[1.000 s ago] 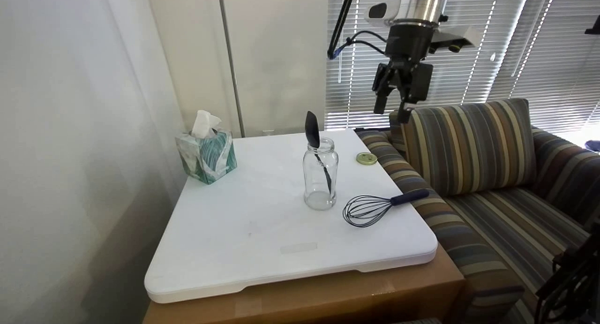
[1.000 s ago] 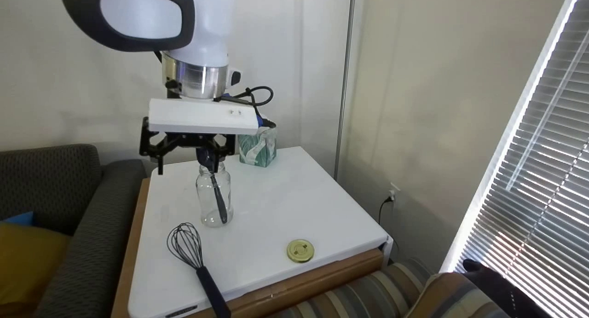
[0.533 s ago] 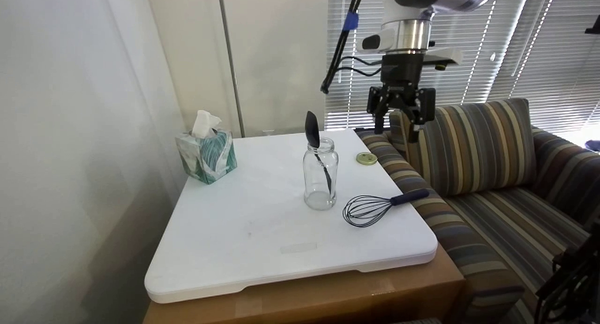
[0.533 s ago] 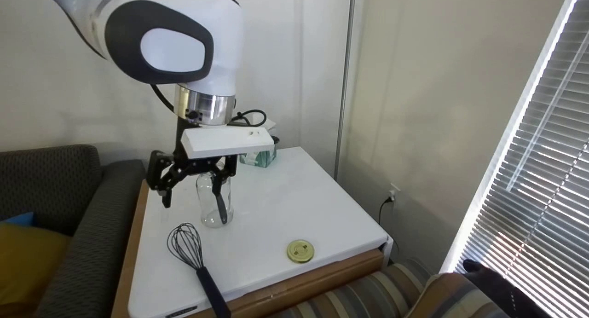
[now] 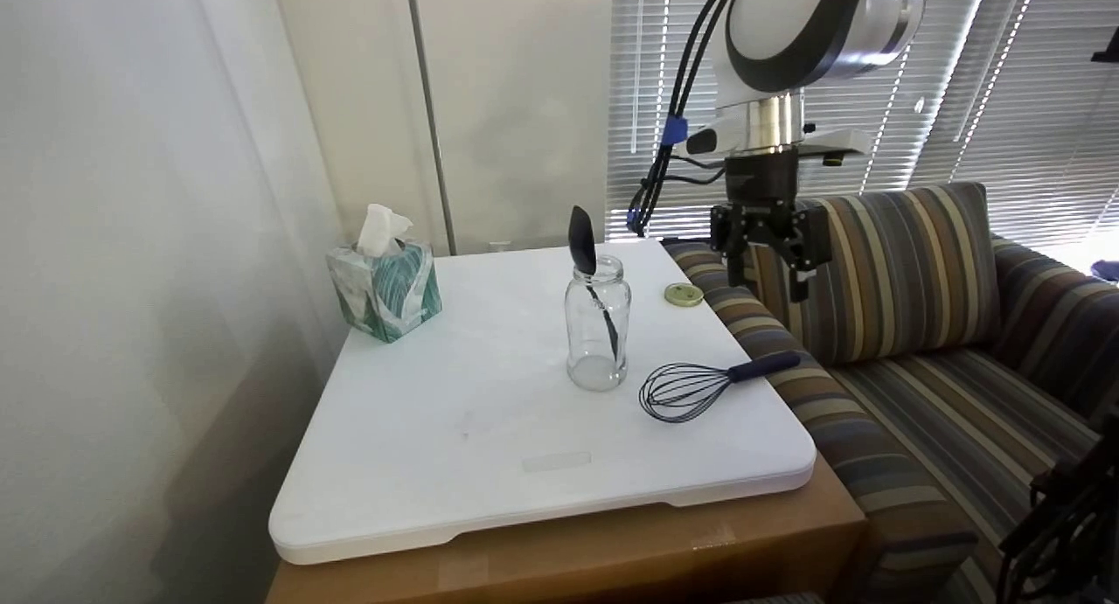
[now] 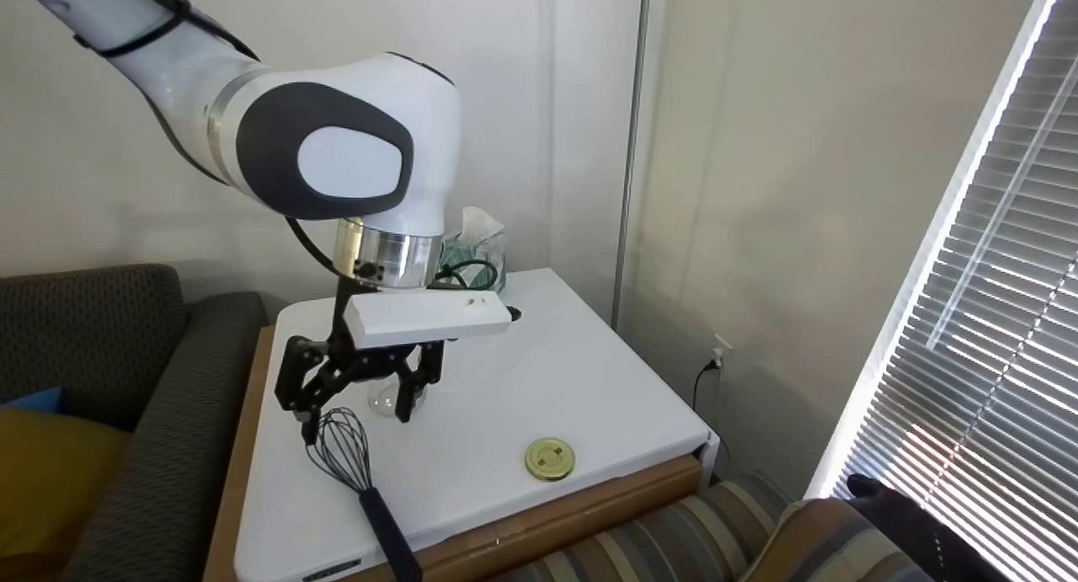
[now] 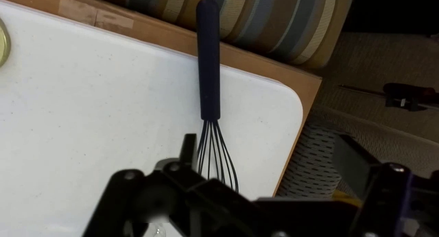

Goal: Move the whisk to the right, remove the spoon from the cup and put it beside the whisk

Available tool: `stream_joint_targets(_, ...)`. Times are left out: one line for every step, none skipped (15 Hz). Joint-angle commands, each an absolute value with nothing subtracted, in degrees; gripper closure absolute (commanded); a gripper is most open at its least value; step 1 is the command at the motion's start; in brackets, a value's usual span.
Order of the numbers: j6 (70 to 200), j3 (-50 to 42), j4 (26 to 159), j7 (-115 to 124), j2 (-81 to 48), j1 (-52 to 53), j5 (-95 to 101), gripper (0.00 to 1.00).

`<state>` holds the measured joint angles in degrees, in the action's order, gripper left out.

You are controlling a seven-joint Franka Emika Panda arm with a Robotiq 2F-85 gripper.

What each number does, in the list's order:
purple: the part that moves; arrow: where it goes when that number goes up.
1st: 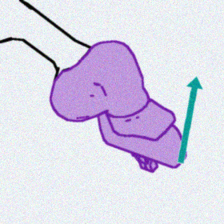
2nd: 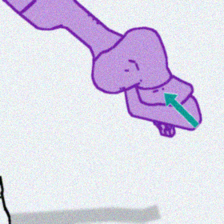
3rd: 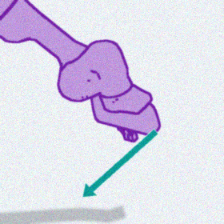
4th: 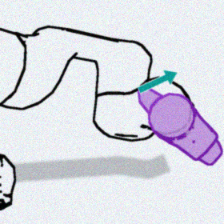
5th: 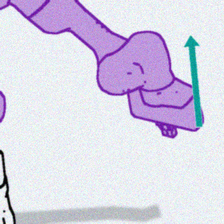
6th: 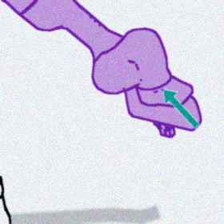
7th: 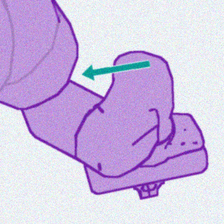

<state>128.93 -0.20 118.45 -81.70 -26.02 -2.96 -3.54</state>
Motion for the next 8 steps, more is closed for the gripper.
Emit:
stream_joint_targets(126.9, 0.2, 116.8, -77.0, -27.1, -2.8, 1.1, 0.0)
stream_joint_targets(126.6, -0.5, 116.7, -72.8, -28.1, -2.2, 2.2, 0.0)
stream_joint_targets(126.4, -1.0, 117.0, -69.0, -28.8, -1.9, 3.5, 0.0)
stream_joint_targets(126.1, -1.1, 117.3, -65.7, -29.4, -2.0, 4.3, 0.0)
stream_joint_targets(126.1, -1.0, 117.3, -63.1, -30.3, -2.4, 4.7, 0.0)
stream_joint_targets(126.6, -0.9, 117.8, -61.0, -31.0, -3.0, 4.6, 0.0)
stream_joint_targets(127.0, -0.8, 117.9, -58.7, -31.9, -3.4, 4.4, 0.0)
stream_joint_targets(127.4, -0.6, 117.7, -56.8, -32.7, -4.0, 3.6, 0.0)
